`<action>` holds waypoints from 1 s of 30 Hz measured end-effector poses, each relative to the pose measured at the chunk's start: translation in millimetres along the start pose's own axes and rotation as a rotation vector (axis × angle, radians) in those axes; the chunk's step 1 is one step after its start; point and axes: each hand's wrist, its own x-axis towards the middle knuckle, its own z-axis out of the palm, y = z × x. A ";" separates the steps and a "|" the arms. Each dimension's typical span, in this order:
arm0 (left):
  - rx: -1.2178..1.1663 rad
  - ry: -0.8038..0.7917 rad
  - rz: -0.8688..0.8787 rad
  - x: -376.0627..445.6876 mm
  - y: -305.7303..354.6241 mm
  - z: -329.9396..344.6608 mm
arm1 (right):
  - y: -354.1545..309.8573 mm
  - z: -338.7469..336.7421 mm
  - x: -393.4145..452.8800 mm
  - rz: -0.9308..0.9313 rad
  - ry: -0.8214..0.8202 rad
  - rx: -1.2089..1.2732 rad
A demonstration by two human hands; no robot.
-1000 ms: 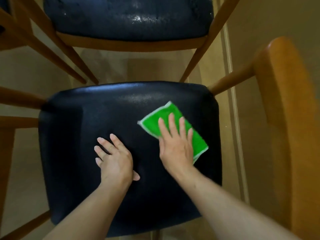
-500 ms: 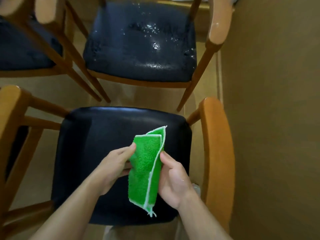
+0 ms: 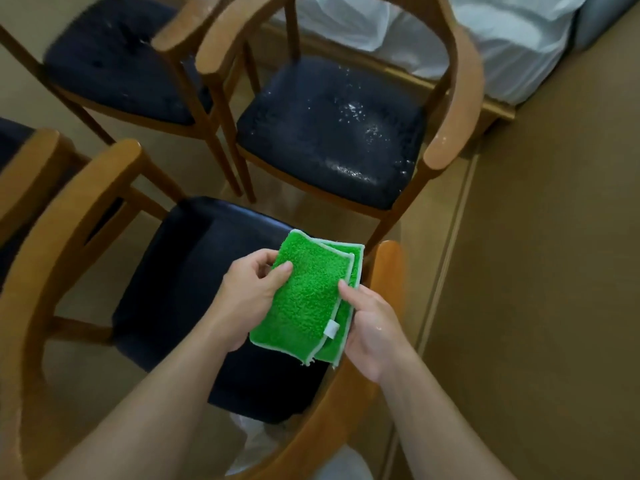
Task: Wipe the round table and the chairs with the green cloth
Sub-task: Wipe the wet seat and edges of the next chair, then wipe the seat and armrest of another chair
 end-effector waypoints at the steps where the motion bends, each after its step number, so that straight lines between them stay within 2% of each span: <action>1: 0.016 0.029 0.011 2.0 3.7 -3.0 | -5.2 5.1 1.0 -0.003 -0.009 -0.022; 4: 0.104 0.090 0.023 6.7 12.8 -12.5 | -23.1 19.5 0.6 -0.005 -0.048 -0.113; 7: 0.377 0.162 0.051 13.5 29.1 -17.4 | -43.4 22.1 -1.3 0.010 -0.113 -0.125; 9: 0.461 0.176 0.077 16.7 41.9 -13.7 | -56.2 18.8 0.7 0.029 -0.136 -0.131; 12: 0.243 -0.073 -0.010 15.9 57.1 12.0 | -75.8 10.8 13.0 0.105 -0.166 -0.164; 13: 0.208 -0.114 -0.031 17.0 60.5 23.4 | -84.0 8.2 19.1 0.121 -0.184 -0.197; 14: 0.231 -0.089 -0.027 20.2 61.9 33.7 | -93.5 5.2 24.7 0.134 -0.197 -0.234; 16: 0.265 0.072 -0.021 31.8 67.1 49.6 | -117.9 -2.2 38.4 0.161 -0.219 -0.304; 19: 0.166 0.222 -0.108 47.5 78.9 71.6 | -159.2 -16.3 54.4 0.178 -0.232 -0.385; 24: -0.067 0.329 -0.172 78.1 113.4 100.0 | -217.4 -25.2 75.5 0.100 -0.166 -0.470; 30: -0.049 0.414 -0.091 103.9 143.2 101.9 | -258.2 -30.2 91.9 0.022 -0.085 -0.621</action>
